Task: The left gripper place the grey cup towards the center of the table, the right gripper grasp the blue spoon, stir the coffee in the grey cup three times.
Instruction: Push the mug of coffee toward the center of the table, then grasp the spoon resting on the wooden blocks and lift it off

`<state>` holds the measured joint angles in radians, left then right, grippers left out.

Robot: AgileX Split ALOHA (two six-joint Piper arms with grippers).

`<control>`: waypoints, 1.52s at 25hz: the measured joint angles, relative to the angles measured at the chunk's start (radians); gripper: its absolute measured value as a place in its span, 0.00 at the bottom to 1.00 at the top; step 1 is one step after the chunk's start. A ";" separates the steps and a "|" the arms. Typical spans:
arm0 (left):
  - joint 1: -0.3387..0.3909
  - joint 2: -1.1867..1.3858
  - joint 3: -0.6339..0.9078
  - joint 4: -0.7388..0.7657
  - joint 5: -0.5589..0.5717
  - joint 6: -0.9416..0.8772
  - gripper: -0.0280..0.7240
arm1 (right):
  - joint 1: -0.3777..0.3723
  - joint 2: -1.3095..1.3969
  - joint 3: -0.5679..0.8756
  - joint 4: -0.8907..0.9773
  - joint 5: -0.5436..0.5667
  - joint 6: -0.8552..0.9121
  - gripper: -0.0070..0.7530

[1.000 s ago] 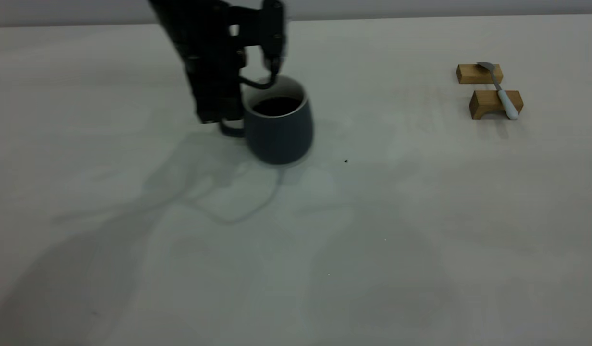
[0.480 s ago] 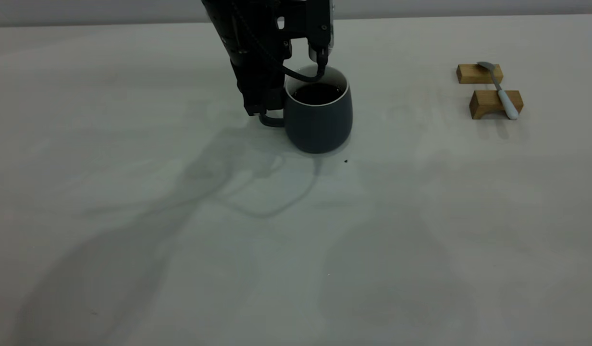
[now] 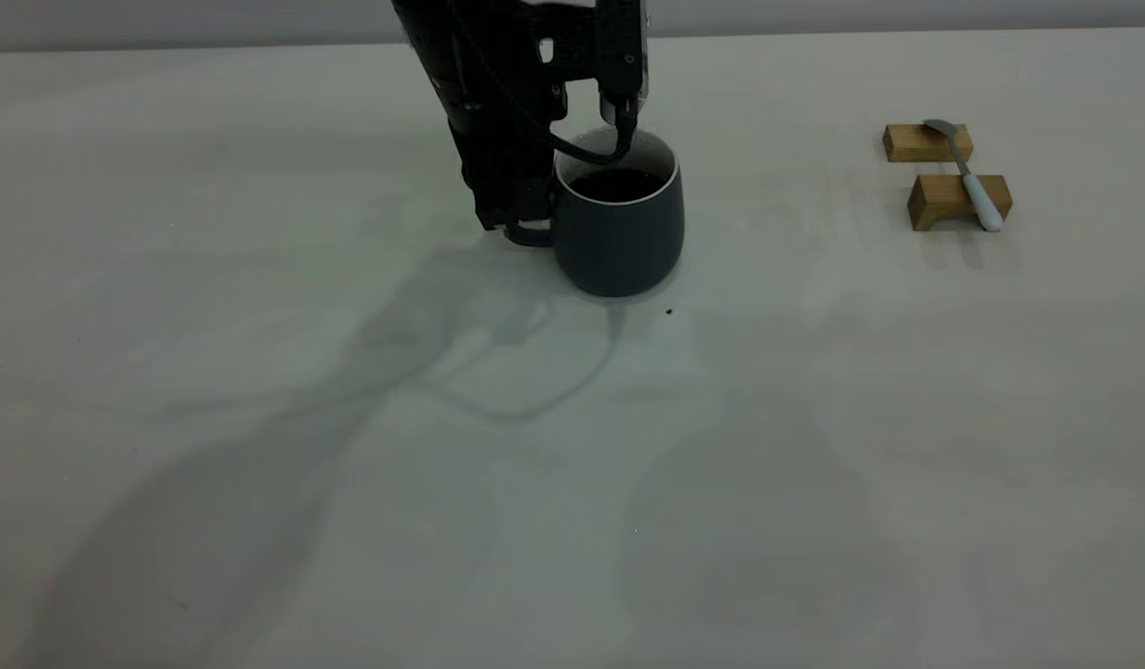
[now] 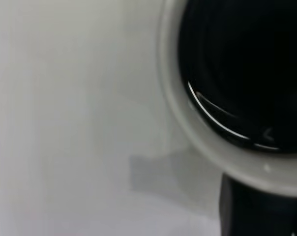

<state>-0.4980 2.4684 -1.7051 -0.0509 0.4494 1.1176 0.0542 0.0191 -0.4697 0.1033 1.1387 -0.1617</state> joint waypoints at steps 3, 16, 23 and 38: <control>-0.001 0.003 0.000 -0.001 0.005 0.000 0.76 | 0.000 0.000 0.000 0.000 0.000 0.000 0.32; -0.001 -0.264 0.000 -0.001 0.230 -0.244 0.74 | 0.000 0.000 0.000 0.000 0.000 0.000 0.32; -0.001 -0.456 0.000 0.040 0.524 -0.536 0.53 | 0.000 0.000 0.000 0.000 0.000 0.000 0.32; -0.001 -0.842 0.198 0.084 0.719 -1.014 0.35 | 0.000 0.000 0.000 0.000 -0.001 0.000 0.32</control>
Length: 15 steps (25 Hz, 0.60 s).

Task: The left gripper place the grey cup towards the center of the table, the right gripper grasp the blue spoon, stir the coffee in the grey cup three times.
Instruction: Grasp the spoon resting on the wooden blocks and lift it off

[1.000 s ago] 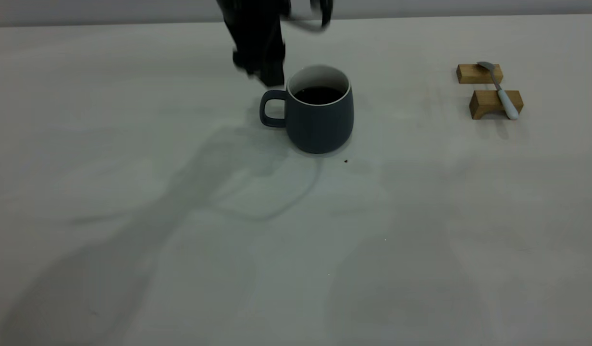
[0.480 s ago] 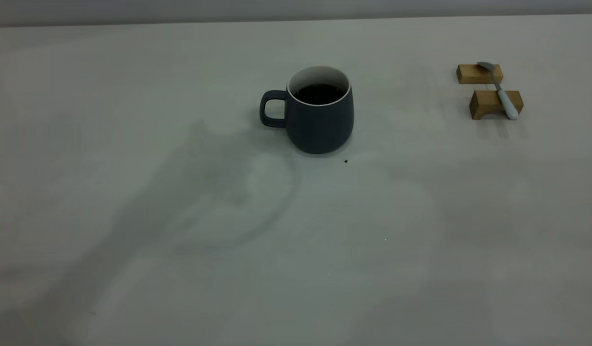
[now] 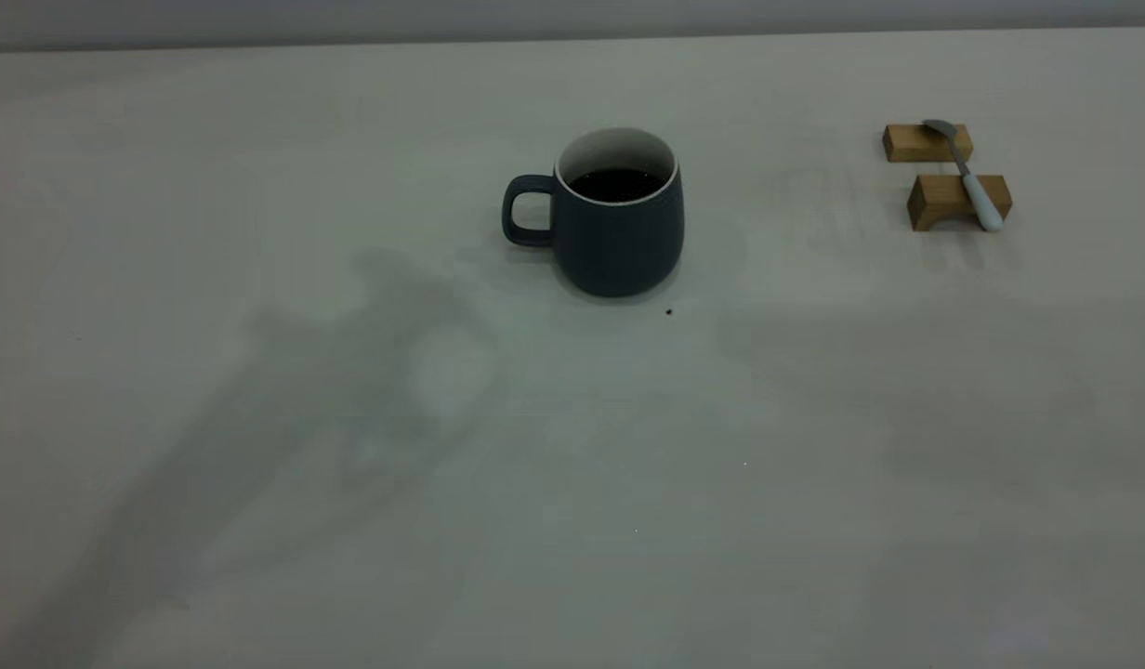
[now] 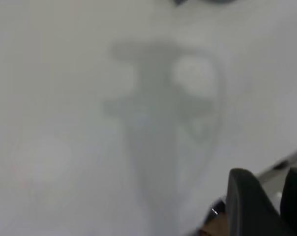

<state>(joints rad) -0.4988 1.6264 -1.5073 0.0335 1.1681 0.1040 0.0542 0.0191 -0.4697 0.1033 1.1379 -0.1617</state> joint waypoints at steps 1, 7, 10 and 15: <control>0.000 -0.050 0.064 0.001 0.000 -0.020 0.35 | 0.000 0.000 0.000 0.000 0.000 0.000 0.32; 0.015 -0.409 0.464 -0.011 0.000 -0.104 0.35 | 0.000 0.000 0.000 0.000 0.000 0.000 0.32; 0.104 -0.582 0.648 -0.045 -0.005 -0.104 0.35 | 0.000 0.000 0.000 0.000 0.000 0.000 0.32; 0.295 -0.874 0.854 -0.058 -0.025 -0.109 0.35 | 0.000 0.000 0.000 0.000 0.000 0.000 0.32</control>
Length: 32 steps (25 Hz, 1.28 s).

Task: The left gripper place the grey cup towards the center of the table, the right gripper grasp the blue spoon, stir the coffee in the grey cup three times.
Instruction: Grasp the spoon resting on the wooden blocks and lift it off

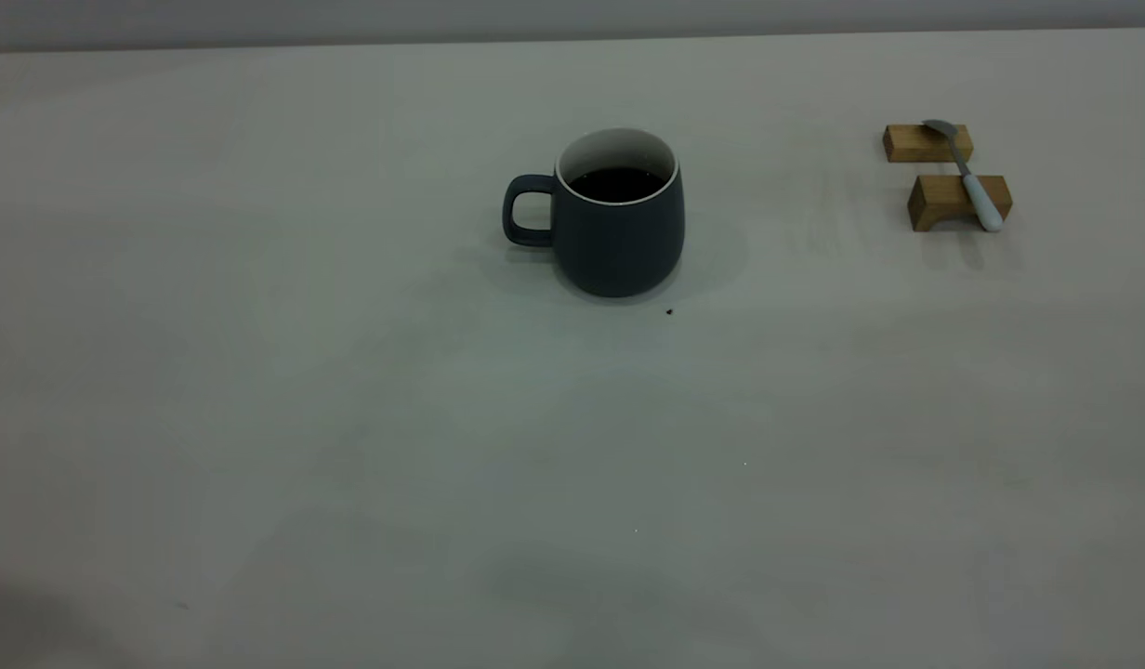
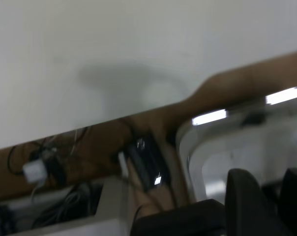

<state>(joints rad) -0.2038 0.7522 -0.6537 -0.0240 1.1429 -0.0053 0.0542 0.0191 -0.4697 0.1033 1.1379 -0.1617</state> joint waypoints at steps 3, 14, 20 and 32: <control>0.087 -0.191 0.058 0.013 -0.004 -0.001 0.35 | 0.000 0.000 0.000 0.000 0.000 0.000 0.32; 0.166 -0.595 0.147 0.034 -0.025 -0.001 0.35 | 0.000 0.000 0.000 0.000 -0.001 0.000 0.32; 0.166 -0.704 0.156 0.037 -0.030 -0.001 0.35 | 0.000 0.000 0.000 0.000 -0.001 0.000 0.32; 0.166 -0.771 0.167 0.054 -0.012 -0.003 0.35 | 0.000 0.000 0.000 0.000 -0.001 0.000 0.32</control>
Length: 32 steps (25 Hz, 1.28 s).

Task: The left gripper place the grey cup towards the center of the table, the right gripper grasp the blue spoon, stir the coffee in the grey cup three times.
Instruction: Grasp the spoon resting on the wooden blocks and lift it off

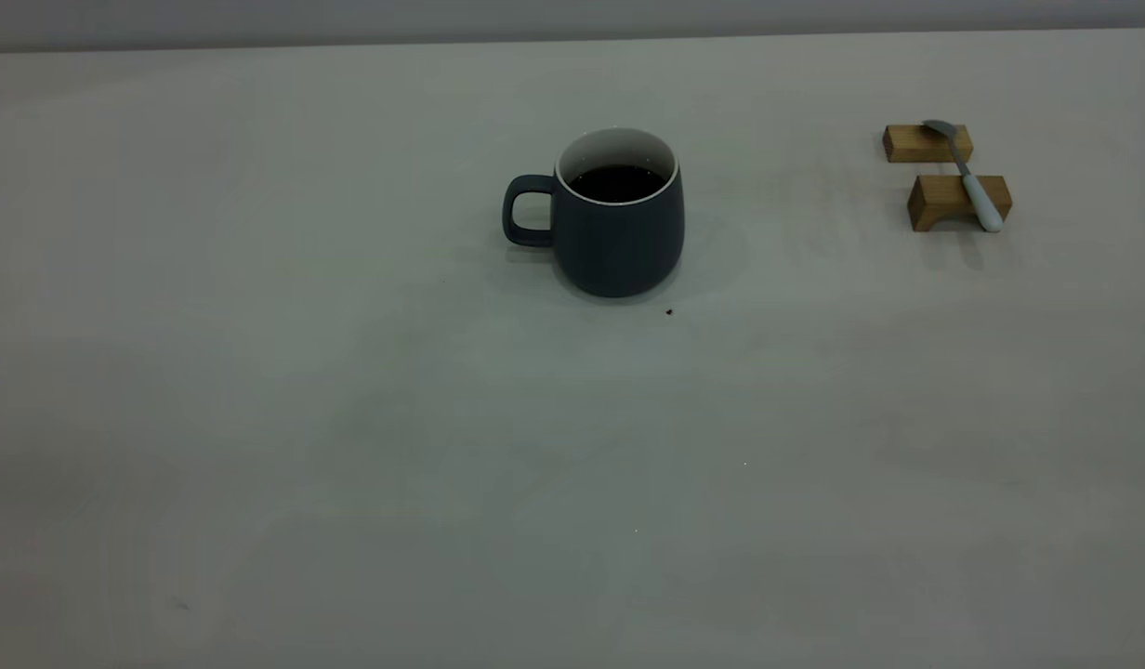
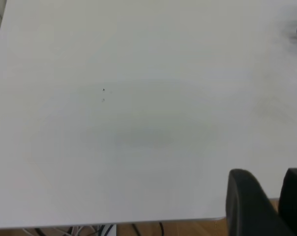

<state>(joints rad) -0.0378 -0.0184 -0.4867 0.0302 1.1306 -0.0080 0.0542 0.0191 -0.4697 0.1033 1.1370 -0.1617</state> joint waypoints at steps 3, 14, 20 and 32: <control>0.000 0.000 0.000 0.000 0.000 0.000 0.35 | 0.000 0.000 0.000 0.000 0.000 0.000 0.32; 0.000 0.000 0.000 0.000 0.000 0.000 0.35 | 0.000 0.000 0.000 0.000 -0.001 0.000 0.32; 0.000 0.000 0.000 0.000 0.000 0.000 0.35 | 0.000 0.000 0.000 0.000 -0.001 0.000 0.32; 0.000 0.000 0.000 0.000 0.000 0.000 0.35 | 0.000 0.106 -0.014 0.000 -0.045 0.120 0.42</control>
<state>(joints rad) -0.0378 -0.0184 -0.4867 0.0302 1.1306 -0.0080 0.0542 0.1251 -0.4839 0.1037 1.0918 -0.0420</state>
